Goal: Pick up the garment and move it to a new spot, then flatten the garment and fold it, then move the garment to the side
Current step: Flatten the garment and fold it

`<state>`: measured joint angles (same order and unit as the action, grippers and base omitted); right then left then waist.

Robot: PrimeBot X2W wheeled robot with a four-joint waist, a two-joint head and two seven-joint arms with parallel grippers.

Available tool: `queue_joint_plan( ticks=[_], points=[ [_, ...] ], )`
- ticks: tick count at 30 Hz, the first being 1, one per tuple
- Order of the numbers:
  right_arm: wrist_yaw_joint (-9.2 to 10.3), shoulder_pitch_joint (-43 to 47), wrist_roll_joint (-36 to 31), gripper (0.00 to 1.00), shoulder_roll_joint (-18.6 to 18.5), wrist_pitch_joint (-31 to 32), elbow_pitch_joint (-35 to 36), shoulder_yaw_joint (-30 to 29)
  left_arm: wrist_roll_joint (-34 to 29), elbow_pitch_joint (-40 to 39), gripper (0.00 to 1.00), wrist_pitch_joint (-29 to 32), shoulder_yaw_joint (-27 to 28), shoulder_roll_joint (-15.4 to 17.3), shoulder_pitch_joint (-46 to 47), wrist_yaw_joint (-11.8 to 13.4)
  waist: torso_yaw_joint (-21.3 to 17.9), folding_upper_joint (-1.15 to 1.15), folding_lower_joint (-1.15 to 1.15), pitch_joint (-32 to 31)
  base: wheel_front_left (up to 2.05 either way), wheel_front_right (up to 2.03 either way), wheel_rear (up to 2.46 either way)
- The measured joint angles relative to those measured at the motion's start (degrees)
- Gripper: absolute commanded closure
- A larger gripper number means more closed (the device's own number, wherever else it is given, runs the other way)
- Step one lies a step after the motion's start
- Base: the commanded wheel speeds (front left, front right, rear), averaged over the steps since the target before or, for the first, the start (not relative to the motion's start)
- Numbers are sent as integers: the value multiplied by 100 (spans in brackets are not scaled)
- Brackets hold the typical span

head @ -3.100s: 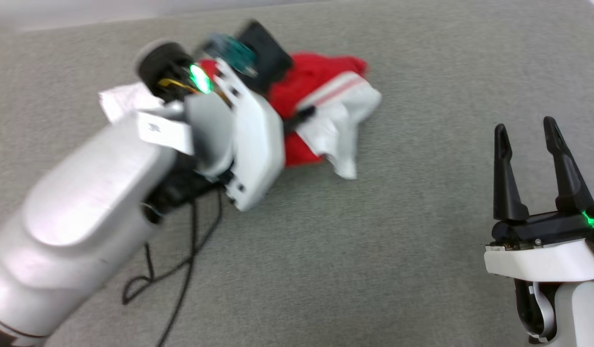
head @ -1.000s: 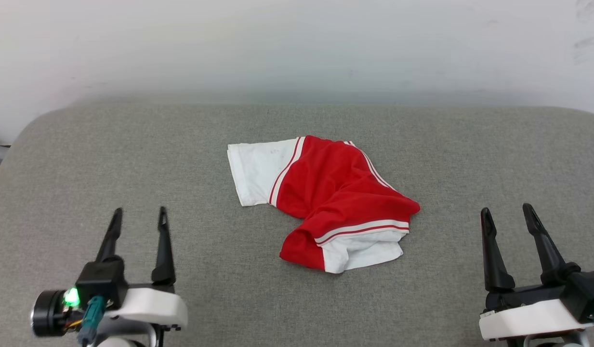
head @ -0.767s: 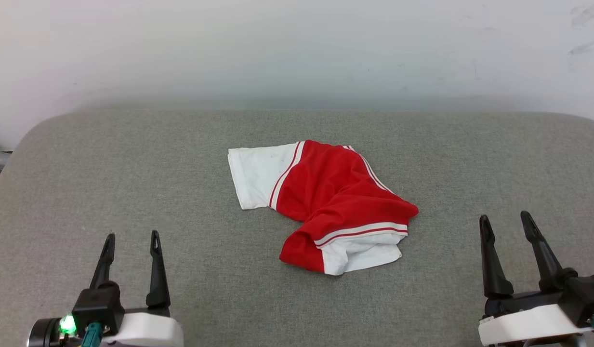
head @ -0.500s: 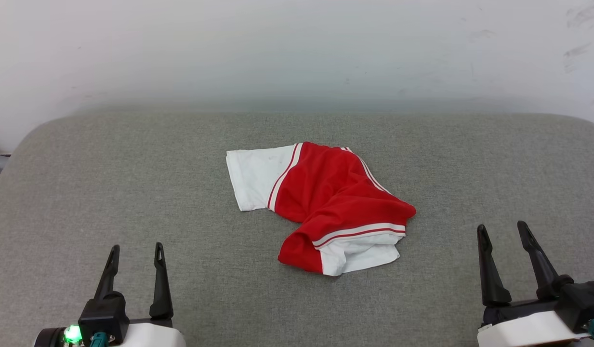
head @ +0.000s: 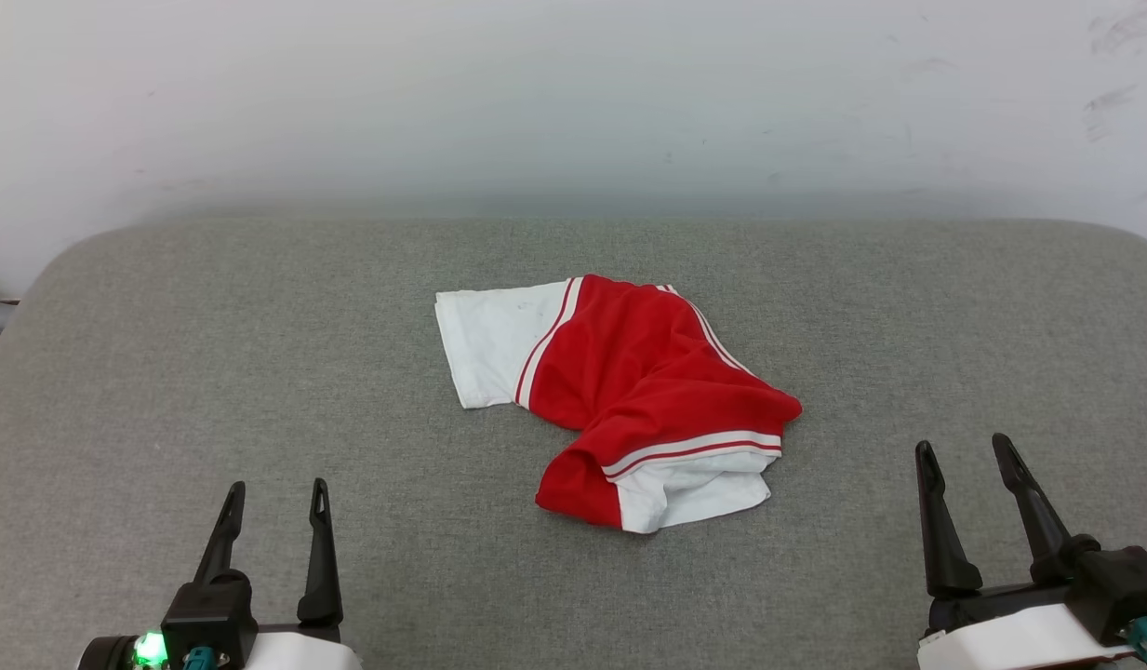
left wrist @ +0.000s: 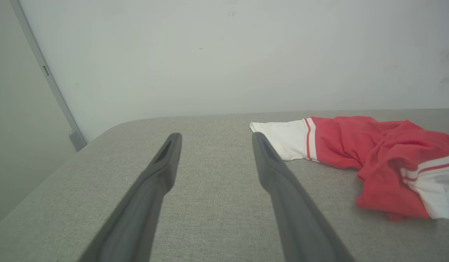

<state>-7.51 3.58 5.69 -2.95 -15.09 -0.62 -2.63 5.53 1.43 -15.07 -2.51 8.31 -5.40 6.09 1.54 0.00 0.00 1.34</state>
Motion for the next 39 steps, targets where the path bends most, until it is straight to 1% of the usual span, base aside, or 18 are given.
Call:
queue_joint_plan(
  ticks=[10,21,26,31,33,35,38,39],
  points=[
    [-1,5,0,0,0,0,-10,-1,-174,64,0,0,212,-157,-3,-208,0,0,0,1,0,0,0],
    [0,16,0,0,0,1,-7,-12,-281,96,0,0,342,-244,-13,-345,-3,0,0,-3,0,0,0],
    [0,-41,-20,0,0,0,124,-91,-322,108,0,0,370,-282,-13,-391,21,0,0,-13,0,0,0],
    [0,-525,-256,0,-1,0,434,-83,-344,111,0,0,389,-318,-9,-409,52,0,0,8,0,0,0],
    [0,-749,-375,0,-21,0,391,37,-347,110,0,0,394,-333,-7,-410,59,0,0,23,0,0,0],
    [-1,-1011,-405,0,-207,0,274,238,-370,108,0,0,401,-342,-3,-417,64,0,0,41,0,0,0],
    [0,-1413,-343,0,-651,18,-160,666,-380,105,0,0,405,-355,-1,-441,68,0,0,65,0,0,0],
    [-2,-1536,-294,0,-815,127,-299,843,-383,105,0,0,404,-357,1,-443,69,0,0,74,0,0,0]
  ],
)
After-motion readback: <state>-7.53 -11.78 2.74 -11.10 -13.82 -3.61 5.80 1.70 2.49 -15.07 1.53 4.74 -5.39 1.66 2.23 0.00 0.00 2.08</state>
